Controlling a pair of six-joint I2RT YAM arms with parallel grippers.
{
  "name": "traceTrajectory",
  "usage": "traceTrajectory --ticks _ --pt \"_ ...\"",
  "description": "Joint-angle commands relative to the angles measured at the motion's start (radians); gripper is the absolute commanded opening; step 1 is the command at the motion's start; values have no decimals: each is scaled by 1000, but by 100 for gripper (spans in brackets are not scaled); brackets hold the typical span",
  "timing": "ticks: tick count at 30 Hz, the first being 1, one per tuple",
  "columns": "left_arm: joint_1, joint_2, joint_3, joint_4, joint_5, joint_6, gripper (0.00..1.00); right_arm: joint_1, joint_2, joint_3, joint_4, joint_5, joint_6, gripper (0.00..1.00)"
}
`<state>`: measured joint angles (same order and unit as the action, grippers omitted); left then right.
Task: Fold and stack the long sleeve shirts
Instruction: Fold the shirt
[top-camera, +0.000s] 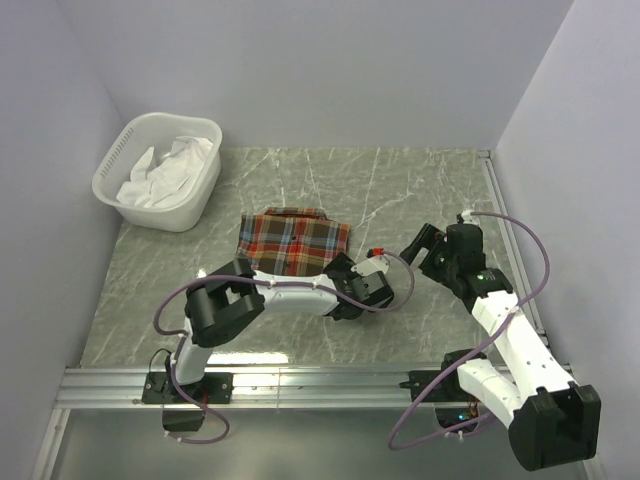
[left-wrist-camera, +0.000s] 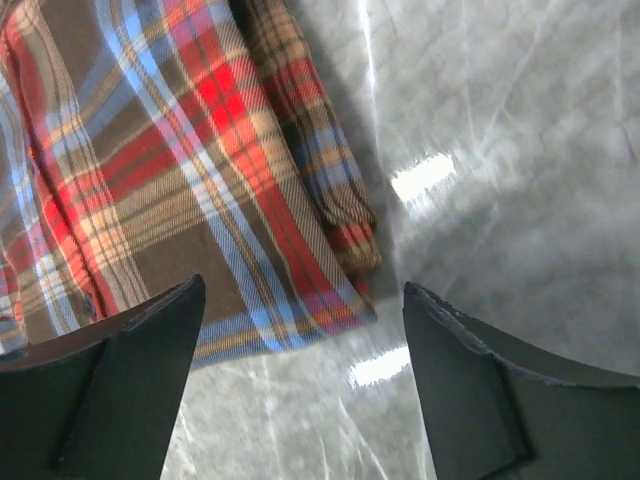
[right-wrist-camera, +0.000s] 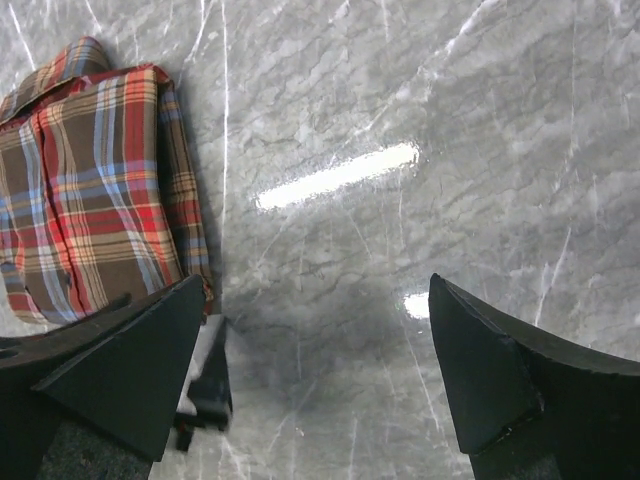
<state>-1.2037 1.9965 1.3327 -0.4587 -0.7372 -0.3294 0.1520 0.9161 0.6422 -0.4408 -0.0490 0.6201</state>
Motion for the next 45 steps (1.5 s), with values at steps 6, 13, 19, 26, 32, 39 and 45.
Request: traceTrajectory --ticks 6,13,19,26,32,39,45 --pt "7 102 60 -1 -139 58 73 -15 -10 -33 80 -63 20 99" --pt "27 61 19 23 -105 32 21 -17 75 -75 243 -184 66 99" --pt "67 -106 -62 80 5 -36 2 -19 272 -110 519 -417 190 100" --pt "102 -245 -139 126 133 -88 0 38 486 -102 778 -503 329 100" --pt "115 -255 -152 121 170 -109 1 121 681 -69 1028 -531 457 100" --pt "128 -255 -156 124 194 -119 0 213 828 -1 1140 -474 549 100" --pt "131 -257 -150 127 216 -131 1 277 915 66 1113 -450 566 100"
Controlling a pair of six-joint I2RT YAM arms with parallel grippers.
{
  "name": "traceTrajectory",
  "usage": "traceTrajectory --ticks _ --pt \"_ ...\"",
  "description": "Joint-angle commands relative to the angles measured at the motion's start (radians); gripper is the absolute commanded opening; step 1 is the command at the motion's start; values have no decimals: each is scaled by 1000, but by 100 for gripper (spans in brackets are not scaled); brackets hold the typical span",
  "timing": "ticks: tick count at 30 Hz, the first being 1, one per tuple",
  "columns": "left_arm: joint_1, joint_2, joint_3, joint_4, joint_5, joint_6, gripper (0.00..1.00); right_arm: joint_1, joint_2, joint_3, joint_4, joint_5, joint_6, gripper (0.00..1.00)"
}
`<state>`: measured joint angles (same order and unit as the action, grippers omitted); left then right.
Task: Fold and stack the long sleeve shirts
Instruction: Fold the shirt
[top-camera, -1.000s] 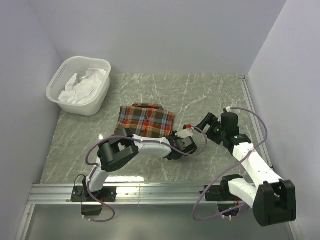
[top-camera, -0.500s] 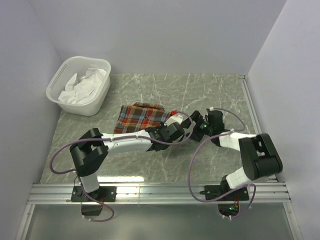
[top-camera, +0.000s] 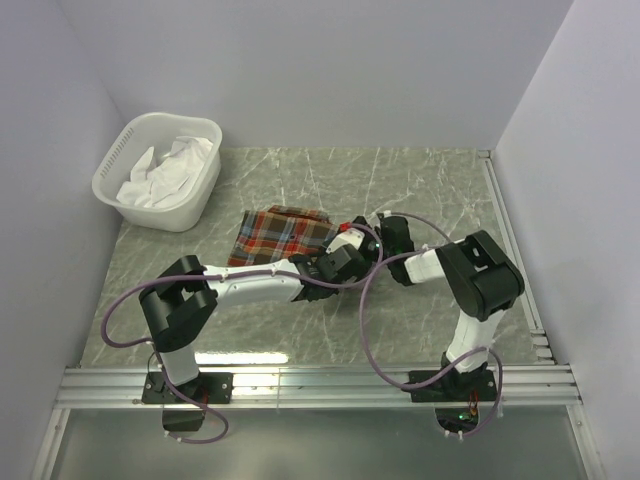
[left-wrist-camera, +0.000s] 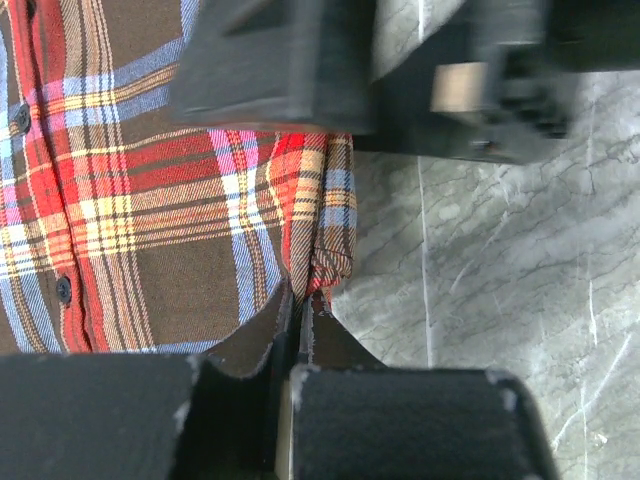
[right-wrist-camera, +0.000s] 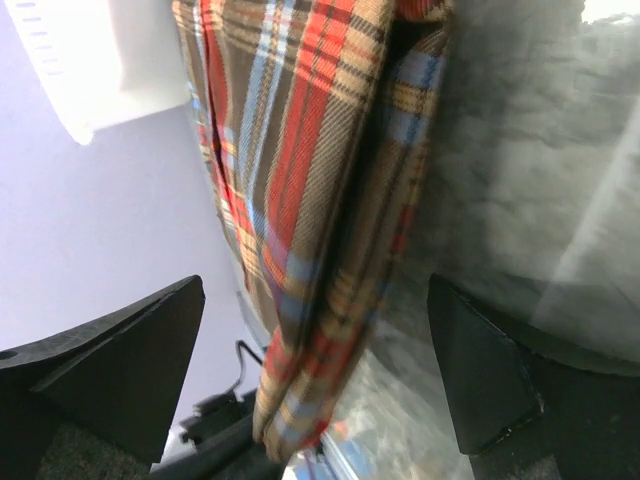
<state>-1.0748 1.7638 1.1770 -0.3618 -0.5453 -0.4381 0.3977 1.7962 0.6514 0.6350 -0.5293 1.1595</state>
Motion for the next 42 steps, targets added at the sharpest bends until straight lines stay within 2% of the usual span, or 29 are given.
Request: traceTrajectory --ticks 1,10,13,16,17,19,20,22,23,24,25,26,27,32,35,36,37,38,41,42 --pt "4 -26 6 30 28 -24 0 41 45 65 28 37 28 99" --pt "9 -44 12 34 57 -44 0 98 163 105 80 46 81 90" --pt "9 -46 12 37 76 -59 1 102 187 137 78 46 75 82" --pt "9 -58 7 46 103 -77 4 109 209 159 84 48 77 68" --pt "9 -63 6 50 111 -86 6 110 218 162 88 49 77 58" --pt "10 -67 9 49 125 -99 13 110 226 163 106 46 83 45" --pt "10 -72 10 41 131 -112 17 110 230 162 109 45 82 32" --pt "10 -79 19 21 137 -129 28 109 227 162 100 45 63 19" --pt "10 -93 21 15 143 -140 32 109 218 160 91 46 51 8" --pt "12 -105 23 -5 153 -145 47 104 212 160 59 49 34 4" --pt "13 -118 26 -15 162 -151 56 98 203 162 37 49 -1 0" --pt "16 -150 26 -28 169 -163 63 95 187 165 16 46 -21 0" --pt "22 -170 26 -49 177 -168 74 87 177 166 -30 46 -41 0" --pt "79 -324 7 -123 252 -192 92 9 102 204 -268 23 -257 0" --pt "169 -413 -34 -157 319 -182 94 -45 62 261 -463 20 -421 0" --pt "229 -435 -46 -164 329 -171 95 -57 54 284 -580 20 -470 0" --pt "258 -455 -74 -166 331 -159 95 -71 48 312 -653 32 -574 0" --pt "323 -489 -88 -170 324 -130 96 -91 39 374 -793 58 -634 0" --pt "427 -533 -131 -169 337 -70 96 -123 45 544 -1015 149 -857 0" --pt "491 -543 -146 -166 344 -59 96 -146 51 589 -1143 196 -909 0"
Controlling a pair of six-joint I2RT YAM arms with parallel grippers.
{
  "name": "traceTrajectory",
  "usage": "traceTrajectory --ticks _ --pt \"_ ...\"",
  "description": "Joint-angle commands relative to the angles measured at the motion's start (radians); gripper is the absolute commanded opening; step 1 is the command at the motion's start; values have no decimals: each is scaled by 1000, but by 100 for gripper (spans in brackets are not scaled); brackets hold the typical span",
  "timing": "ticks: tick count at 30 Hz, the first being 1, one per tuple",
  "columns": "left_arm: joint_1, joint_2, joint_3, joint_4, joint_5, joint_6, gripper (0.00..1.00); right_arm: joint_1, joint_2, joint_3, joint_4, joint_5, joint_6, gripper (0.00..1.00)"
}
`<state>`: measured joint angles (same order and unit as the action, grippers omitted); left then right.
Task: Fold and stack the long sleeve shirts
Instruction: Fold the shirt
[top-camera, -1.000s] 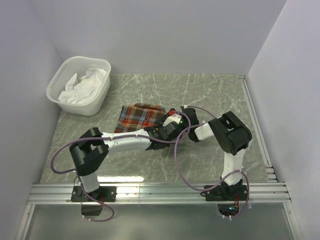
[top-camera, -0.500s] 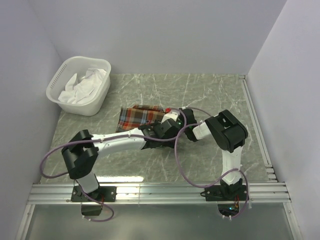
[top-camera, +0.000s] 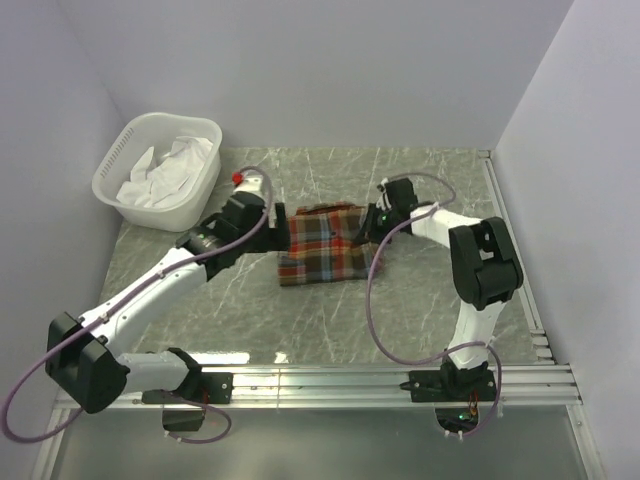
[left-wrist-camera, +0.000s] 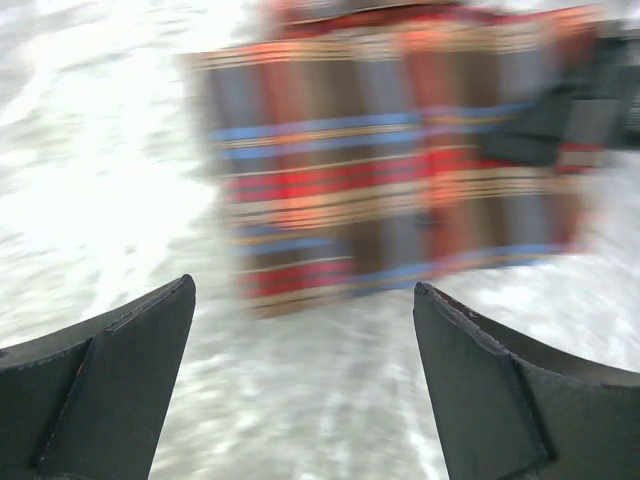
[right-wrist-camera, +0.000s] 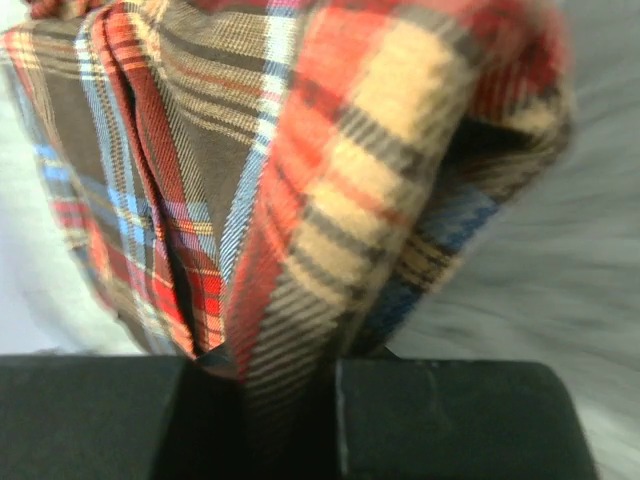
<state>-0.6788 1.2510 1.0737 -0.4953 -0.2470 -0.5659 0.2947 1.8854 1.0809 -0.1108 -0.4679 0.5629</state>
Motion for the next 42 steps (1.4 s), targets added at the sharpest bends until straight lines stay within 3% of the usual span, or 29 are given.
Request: traceTrajectory --ticks 1,5,12,13,17,21,27,32,38,39,40,42 --pt "123 -39 -49 -28 49 80 96 -55 -34 203 -458 181 -389 0" --pt "237 -65 -63 -29 34 118 95 -101 -26 442 -688 430 -501 0" --pt "358 -107 -132 11 92 124 95 -85 61 868 -1137 1173 -491 0" --pt "358 -108 -133 9 83 123 95 -60 78 930 -1162 1333 -504 0" --pt "380 -122 -138 14 100 118 95 47 57 890 -981 1517 -685 0" --pt "393 -125 -143 15 94 115 94 159 158 886 -919 1556 -778 0" --pt "406 -122 -147 14 77 109 94 291 493 945 -1030 1532 -645 0" --pt "416 -116 -149 18 92 106 93 415 625 981 -1128 1502 -500 0" --pt "433 -124 -149 21 103 103 93 518 672 953 -1162 1503 -442 0" --pt "438 -125 -149 20 101 101 93 532 679 953 -1162 1505 -437 1" --pt "440 -130 -150 23 101 101 93 544 682 949 -1158 1503 -439 19" --pt "443 -134 -152 24 98 100 93 578 685 950 -1149 1502 -428 27"
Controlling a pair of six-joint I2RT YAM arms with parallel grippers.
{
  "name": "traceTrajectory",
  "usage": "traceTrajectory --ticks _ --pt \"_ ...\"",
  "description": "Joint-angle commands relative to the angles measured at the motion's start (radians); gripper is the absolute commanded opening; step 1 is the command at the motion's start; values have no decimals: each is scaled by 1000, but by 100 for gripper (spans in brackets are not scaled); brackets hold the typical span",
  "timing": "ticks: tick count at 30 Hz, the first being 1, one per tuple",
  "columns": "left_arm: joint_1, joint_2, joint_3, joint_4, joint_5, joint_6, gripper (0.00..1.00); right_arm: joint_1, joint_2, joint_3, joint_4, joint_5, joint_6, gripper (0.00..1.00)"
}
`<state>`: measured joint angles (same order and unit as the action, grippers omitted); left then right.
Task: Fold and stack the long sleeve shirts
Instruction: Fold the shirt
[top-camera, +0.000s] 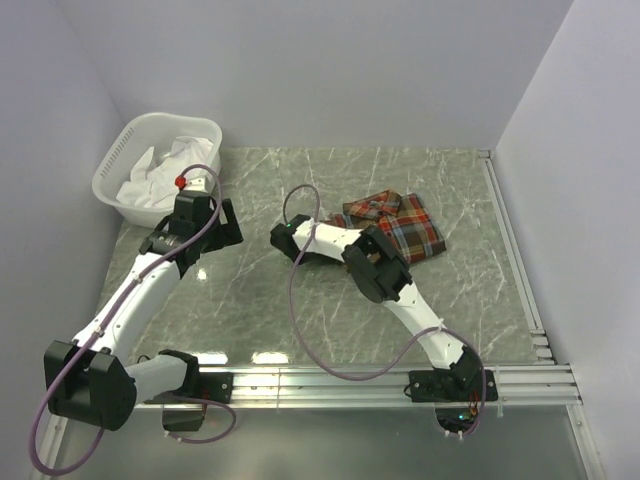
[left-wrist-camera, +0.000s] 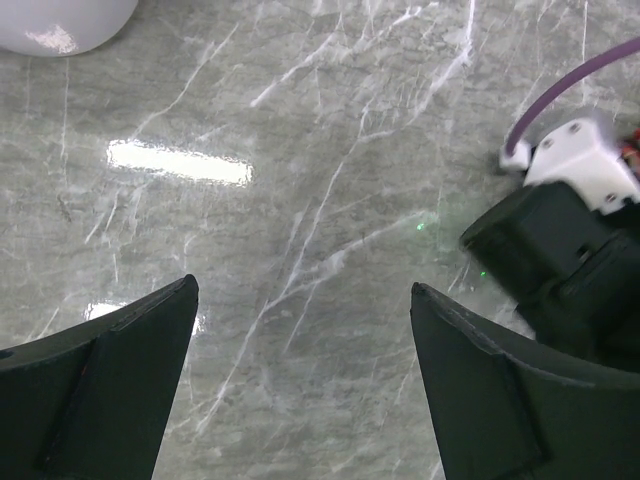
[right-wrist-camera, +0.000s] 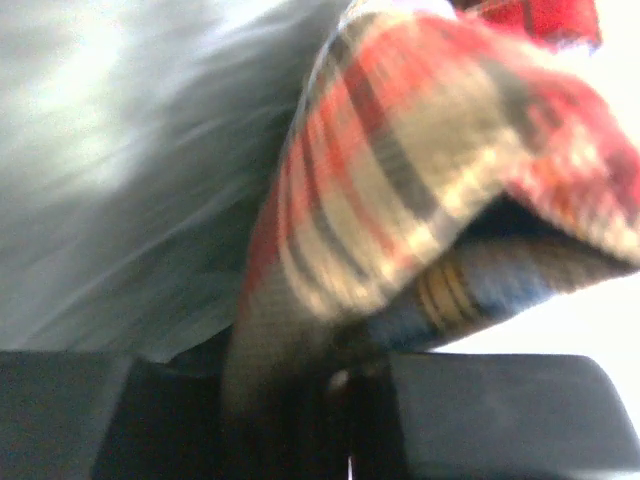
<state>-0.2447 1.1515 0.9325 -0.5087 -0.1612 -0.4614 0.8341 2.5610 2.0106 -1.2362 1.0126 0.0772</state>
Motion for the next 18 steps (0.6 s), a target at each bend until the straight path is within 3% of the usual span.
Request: traceTrajectory --ticks 1,8,13,18 --pt "10 -39 -12 39 11 -6 93 46 14 31 -25 11 62 31" --pt "24 -79 -23 50 -24 -22 93 166 -77 20 68 -120 47 58" --pt "41 -143 -41 88 -32 -51 93 212 -281 -45 179 -311 52 61" --pt "42 -168 -41 104 11 -126 91 171 -526 -166 279 -374 90 59"
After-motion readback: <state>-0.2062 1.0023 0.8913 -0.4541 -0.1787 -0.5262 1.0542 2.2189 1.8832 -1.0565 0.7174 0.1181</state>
